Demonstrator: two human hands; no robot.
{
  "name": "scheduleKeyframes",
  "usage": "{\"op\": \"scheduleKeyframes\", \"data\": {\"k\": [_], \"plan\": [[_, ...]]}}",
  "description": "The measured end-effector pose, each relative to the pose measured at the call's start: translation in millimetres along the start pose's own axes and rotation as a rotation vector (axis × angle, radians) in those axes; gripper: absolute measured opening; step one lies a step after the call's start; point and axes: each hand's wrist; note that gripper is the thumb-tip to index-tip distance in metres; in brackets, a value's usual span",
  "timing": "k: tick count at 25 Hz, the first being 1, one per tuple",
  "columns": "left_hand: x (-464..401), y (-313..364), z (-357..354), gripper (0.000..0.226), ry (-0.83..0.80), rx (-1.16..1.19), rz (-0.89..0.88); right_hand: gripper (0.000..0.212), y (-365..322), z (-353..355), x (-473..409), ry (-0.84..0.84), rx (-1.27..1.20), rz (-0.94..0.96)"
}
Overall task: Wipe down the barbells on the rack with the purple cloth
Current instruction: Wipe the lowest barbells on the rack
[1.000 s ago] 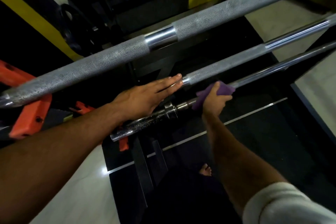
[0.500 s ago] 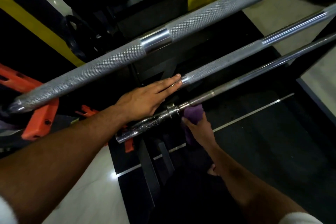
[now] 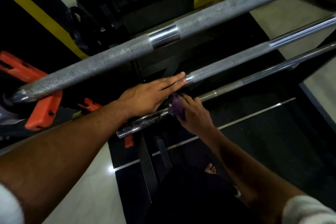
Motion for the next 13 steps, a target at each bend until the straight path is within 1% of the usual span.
{"op": "scheduleKeyframes", "data": {"k": [2, 4, 6, 8, 9, 10, 12, 13], "plan": [[1.0, 0.3, -2.8, 0.076, -0.012, 0.002, -0.008, 0.050, -3.0, 9.1, -28.8, -0.190, 0.113, -0.083], [1.6, -0.3, -2.4, 0.077, 0.005, -0.001, -0.006, 0.049, -8.5, 23.1, -58.0, -0.366, 0.149, -0.145], [2.4, 0.1, -2.0, 0.077, 0.017, -0.006, -0.012, 0.055, -23.6, 38.1, -86.7, -0.462, 0.143, -0.200], [2.4, 0.7, -2.5, 0.078, 0.014, -0.004, -0.010, 0.053, -27.6, 34.3, -97.2, -0.517, 0.135, -0.242], [2.1, 0.4, -2.8, 0.078, 0.009, -0.006, -0.005, 0.053, -25.1, 28.7, -91.4, -0.483, 0.146, -0.208], [2.3, -0.1, -3.6, 0.078, 0.008, -0.011, 0.005, 0.053, -19.4, 21.6, -77.8, -0.395, 0.134, -0.172], [3.2, -1.3, -4.8, 0.076, 0.011, -0.021, 0.020, 0.049, -3.9, 8.5, -36.1, -0.208, 0.021, -0.141], [3.7, -1.2, -5.7, 0.076, 0.016, -0.030, 0.022, 0.048, 0.2, 4.0, -12.4, -0.165, -0.051, -0.125]]}}
Point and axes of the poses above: each hand's wrist, its own x-axis away from the middle knuckle, its own z-axis out of the back of the hand, y = z × x, and after that the axes turned 13 degrees about -x, right-handed
